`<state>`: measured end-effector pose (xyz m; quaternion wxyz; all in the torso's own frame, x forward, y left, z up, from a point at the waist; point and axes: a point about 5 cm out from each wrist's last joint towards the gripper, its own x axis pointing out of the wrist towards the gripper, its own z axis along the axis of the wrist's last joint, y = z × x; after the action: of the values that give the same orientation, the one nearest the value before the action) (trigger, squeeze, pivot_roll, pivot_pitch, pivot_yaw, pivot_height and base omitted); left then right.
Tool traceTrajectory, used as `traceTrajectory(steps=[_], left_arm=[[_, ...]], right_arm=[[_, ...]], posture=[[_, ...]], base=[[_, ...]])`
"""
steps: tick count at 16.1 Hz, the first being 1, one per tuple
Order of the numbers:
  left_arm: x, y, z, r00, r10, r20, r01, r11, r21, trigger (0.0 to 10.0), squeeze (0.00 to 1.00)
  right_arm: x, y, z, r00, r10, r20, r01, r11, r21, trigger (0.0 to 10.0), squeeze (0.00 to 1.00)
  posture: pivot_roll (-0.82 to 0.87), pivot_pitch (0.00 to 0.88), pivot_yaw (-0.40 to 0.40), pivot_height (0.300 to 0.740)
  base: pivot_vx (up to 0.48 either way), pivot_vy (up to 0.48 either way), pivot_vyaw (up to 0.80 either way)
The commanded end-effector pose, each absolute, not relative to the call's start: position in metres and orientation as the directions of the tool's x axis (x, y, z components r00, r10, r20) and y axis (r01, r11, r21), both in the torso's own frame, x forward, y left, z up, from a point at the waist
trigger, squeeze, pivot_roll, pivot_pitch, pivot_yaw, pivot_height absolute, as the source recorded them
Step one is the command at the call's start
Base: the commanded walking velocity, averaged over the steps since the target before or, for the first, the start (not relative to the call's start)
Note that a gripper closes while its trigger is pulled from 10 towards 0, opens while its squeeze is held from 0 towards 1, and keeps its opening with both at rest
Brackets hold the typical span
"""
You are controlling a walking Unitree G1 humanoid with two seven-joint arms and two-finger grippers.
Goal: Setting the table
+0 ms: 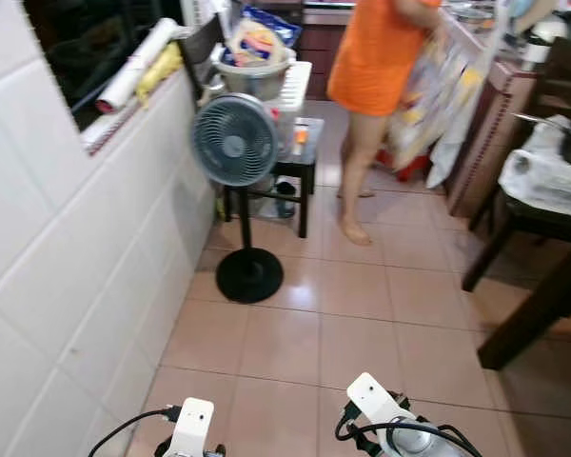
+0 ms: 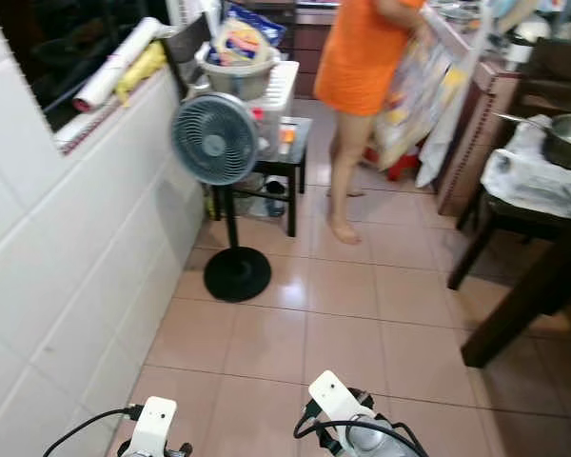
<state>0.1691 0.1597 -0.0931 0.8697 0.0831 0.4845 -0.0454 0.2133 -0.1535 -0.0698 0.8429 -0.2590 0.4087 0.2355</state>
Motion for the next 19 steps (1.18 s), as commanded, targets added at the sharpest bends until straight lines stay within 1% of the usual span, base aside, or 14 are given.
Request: traceTrajectory(steps=[1,6,11,16,17,19], left_arm=[[0.17,0.1611,-0.0926,0.526,-0.003,-0.851,0.171,0.98,0.103,10.0,0.0],[0.1703,0.162,-0.0926,0.52,-0.001,-0.854,0.208,0.97,0.126,10.0,0.0],[0.1706,0.1636,-0.0924,0.52,-0.005,-0.854,0.213,0.969,0.124,10.0,0.0],[0.1709,0.1652,-0.0921,0.52,-0.006,-0.854,0.219,0.968,0.127,10.0,0.0],[0.1708,0.1658,-0.0921,0.52,-0.004,-0.854,0.217,0.968,0.127,10.0,0.0],[0.1714,0.1666,-0.0917,0.525,-0.003,-0.851,0.224,0.965,0.134,10.0,0.0]], right_arm=[[0.2141,-0.1519,-0.0692,0.56,0.189,-0.806,-0.614,0.748,-0.251,10.0,0.0],[0.2131,-0.1514,-0.0697,0.557,0.195,-0.807,-0.623,0.741,-0.251,10.0,0.0],[0.2134,-0.1505,-0.0696,0.559,0.194,-0.806,-0.626,0.736,-0.256,10.0,0.0],[0.2136,-0.1493,-0.0696,0.558,0.196,-0.806,-0.629,0.733,-0.257,10.0,0.0],[0.2137,-0.149,-0.0695,0.558,0.196,-0.806,-0.63,0.733,-0.258,10.0,0.0],[0.2142,-0.1487,-0.0692,0.56,0.196,-0.805,-0.631,0.731,-0.26,10.0,0.0]], posture=[[-0.02,0.008,0.016,0.74],[-0.02,0.013,0.023,0.74],[-0.02,0.015,0.033,0.74],[-0.02,0.012,0.033,0.74],[-0.02,0.012,0.034,0.74],[-0.02,0.012,0.034,0.74]], base=[[0.0,0.341,0.0],[0.0,0.389,0.0],[0.253,0.406,0.0],[0.0,0.429,0.0],[0.0,0.352,0.0],[0.0,0.0,0.0]])
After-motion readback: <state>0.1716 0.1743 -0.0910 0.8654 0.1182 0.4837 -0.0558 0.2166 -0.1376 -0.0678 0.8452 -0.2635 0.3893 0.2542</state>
